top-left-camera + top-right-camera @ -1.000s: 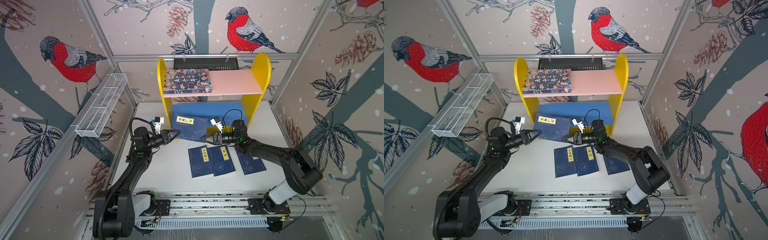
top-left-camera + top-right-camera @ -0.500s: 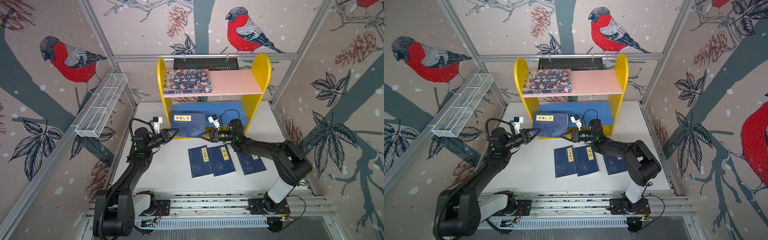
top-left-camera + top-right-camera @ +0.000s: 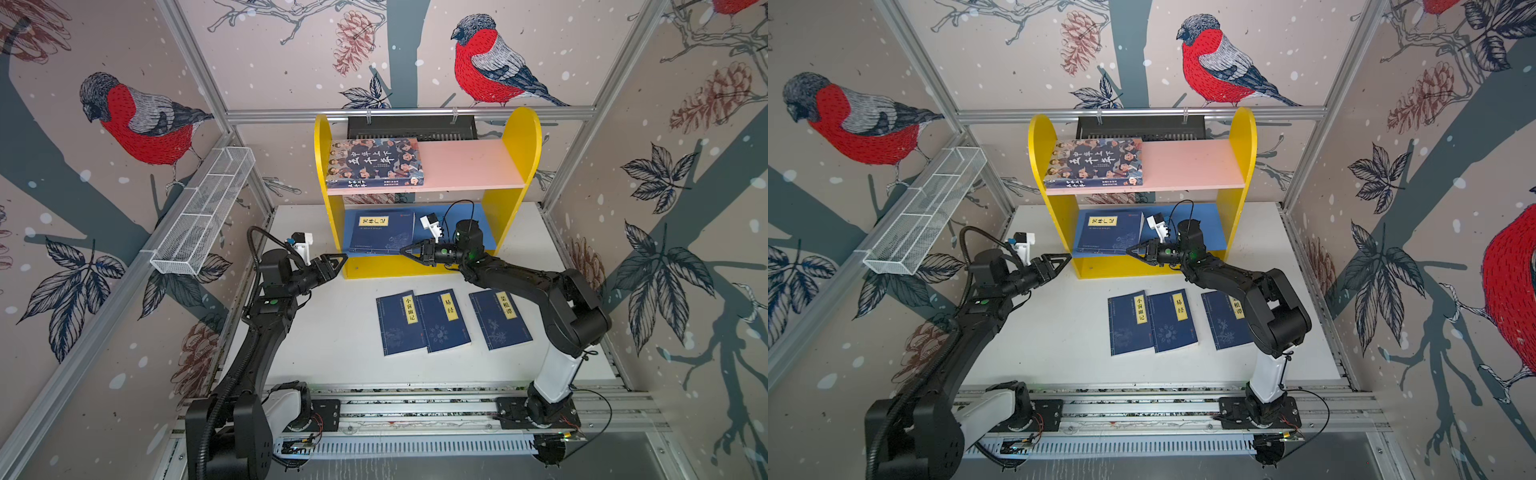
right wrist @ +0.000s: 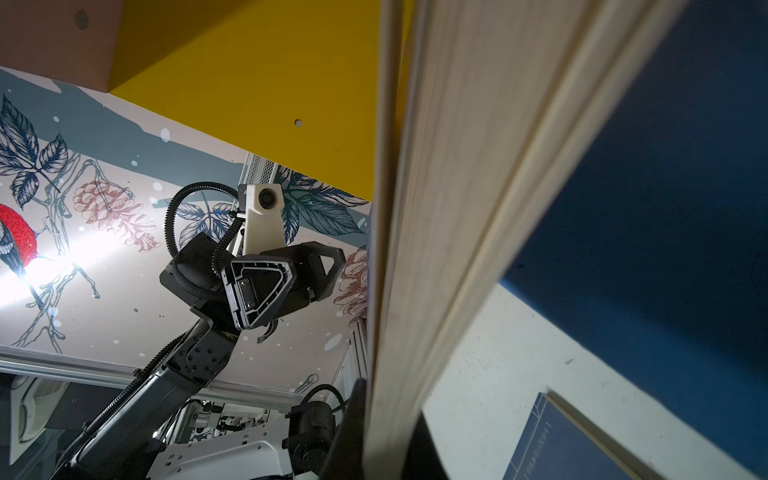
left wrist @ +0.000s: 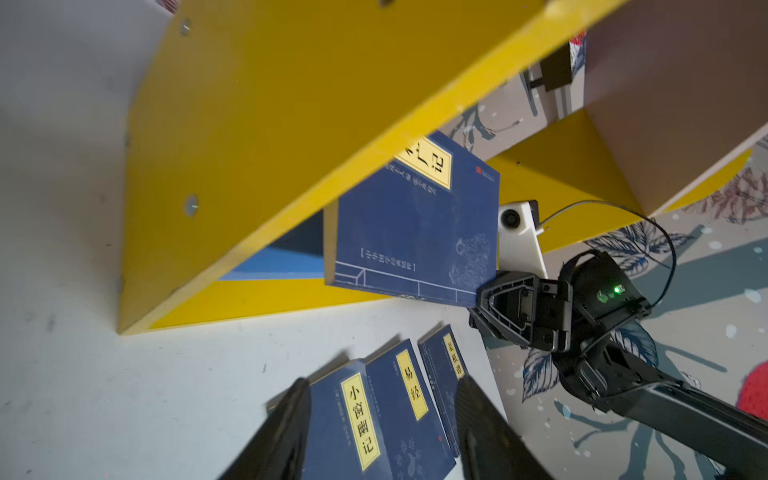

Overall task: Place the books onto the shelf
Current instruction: 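Carry the paperback with the right gripper onto the blue lower shelf, then lay the paperback flat on the blue shelf and push it back with the right gripper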

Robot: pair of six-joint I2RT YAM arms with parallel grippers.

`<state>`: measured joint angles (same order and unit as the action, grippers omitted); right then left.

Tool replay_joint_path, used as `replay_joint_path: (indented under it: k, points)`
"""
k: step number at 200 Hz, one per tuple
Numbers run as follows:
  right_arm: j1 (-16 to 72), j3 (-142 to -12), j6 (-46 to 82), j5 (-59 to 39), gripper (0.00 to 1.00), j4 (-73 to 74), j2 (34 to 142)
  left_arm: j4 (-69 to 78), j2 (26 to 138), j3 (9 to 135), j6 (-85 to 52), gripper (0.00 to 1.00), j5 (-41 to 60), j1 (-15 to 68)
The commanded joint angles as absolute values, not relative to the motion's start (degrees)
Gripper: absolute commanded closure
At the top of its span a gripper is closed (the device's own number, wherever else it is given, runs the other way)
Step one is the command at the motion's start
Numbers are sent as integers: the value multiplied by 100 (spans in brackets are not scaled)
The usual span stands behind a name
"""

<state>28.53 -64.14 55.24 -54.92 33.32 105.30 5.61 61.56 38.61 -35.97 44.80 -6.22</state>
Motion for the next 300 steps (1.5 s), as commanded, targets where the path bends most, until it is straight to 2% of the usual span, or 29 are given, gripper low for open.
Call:
replay_joint_path:
  k: [1, 81, 88, 106, 134, 158, 238, 300]
  points:
    - [2796, -6722, 5225, -5593, 100, 3028, 10753, 309, 6029, 3896, -3472, 43, 4408, -879]
    - [2804, -7580, 4742, -5713, 97, 1958, 11272, 446, 5899, 3773, -3561, 42, 4518, -914]
    - [2803, -7653, 4663, -5696, 92, 1791, 11310, 463, 5887, 3754, -3568, 42, 4518, -914]
    - [2796, -7800, 4436, -5513, 70, 1376, 11377, 477, 5873, 3726, -3562, 41, 4501, -915]
    - [2804, -7919, 4251, -5241, 48, 1050, 11393, 448, 5855, 3726, -3563, 36, 4456, -923]
    - [2795, -7937, 4117, -4870, 39, 773, 11291, 411, 5855, 3722, -3554, 36, 4465, -923]
    - [2708, -8018, 3562, -3059, 32, -820, 10790, 396, 5820, 3665, -3544, 36, 4456, -928]
    - [2578, -8293, 3421, -2960, 33, -510, 11028, 387, 5776, 3660, -3478, 36, 4404, -949]
